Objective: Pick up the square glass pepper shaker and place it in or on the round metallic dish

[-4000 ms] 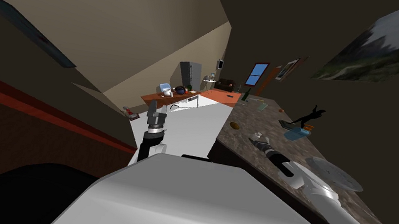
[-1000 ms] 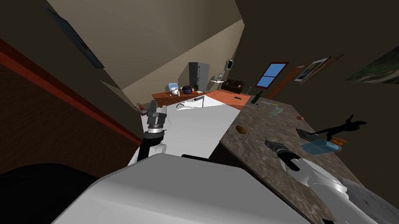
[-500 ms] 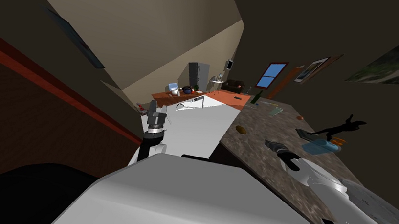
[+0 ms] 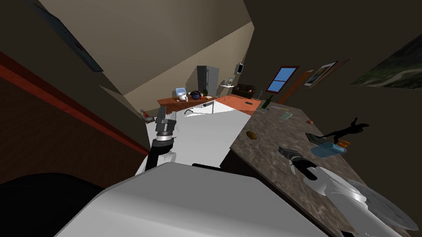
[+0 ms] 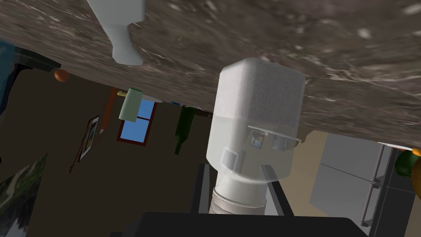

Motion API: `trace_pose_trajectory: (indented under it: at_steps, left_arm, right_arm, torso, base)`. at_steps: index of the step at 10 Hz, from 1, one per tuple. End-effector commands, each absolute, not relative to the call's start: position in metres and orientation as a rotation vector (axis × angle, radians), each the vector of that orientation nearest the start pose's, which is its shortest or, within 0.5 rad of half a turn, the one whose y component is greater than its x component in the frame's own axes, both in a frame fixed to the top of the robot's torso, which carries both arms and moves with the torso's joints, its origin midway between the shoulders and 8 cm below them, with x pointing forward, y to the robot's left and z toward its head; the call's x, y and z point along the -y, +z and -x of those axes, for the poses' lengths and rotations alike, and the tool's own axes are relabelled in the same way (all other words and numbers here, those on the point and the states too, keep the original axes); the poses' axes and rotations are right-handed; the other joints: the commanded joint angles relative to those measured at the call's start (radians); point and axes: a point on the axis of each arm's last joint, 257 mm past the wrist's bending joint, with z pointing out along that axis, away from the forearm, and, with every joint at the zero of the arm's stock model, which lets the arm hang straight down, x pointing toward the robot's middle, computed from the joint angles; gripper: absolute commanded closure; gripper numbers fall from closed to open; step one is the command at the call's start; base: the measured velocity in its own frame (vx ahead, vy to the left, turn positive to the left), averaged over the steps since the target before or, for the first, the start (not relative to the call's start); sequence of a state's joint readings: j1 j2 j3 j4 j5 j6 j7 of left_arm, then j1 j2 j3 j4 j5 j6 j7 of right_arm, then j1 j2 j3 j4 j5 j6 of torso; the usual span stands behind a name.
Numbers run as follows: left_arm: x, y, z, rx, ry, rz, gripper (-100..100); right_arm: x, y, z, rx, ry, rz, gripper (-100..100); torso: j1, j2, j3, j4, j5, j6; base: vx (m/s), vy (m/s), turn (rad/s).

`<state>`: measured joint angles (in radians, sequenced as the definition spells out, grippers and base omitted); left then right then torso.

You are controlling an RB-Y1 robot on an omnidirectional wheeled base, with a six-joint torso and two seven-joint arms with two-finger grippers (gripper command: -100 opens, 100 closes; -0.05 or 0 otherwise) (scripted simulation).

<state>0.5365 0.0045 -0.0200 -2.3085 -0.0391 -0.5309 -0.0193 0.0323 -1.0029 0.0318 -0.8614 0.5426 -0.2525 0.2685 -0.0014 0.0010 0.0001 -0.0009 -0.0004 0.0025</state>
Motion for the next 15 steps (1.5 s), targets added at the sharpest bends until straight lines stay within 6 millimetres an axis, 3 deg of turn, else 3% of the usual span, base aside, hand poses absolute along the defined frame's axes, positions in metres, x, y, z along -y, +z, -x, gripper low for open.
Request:
trace_pose_trajectory:
  at_steps: [1,15]
  left_arm:
    - [-0.269,0.031,-0.332,-0.625,-1.274,0.603,0]
    - [-0.269,0.031,-0.332,-0.625,-1.274,0.603,0]
  right_arm:
    - [0.693,-0.288,-0.413,-2.016,-0.410,-0.074,100]
    - [0.682,-0.297,-0.412,-2.013,-0.342,-0.120,100]
  torso:
    - [0.000,0.000,0.000,0.000,0.000,0.000]
    - [-0.006,0.001,-0.001,-0.003,-0.006,0.004]
  base:
    - [-0.003,-0.004,-0.010]
    - [-0.004,-0.005,-0.016]
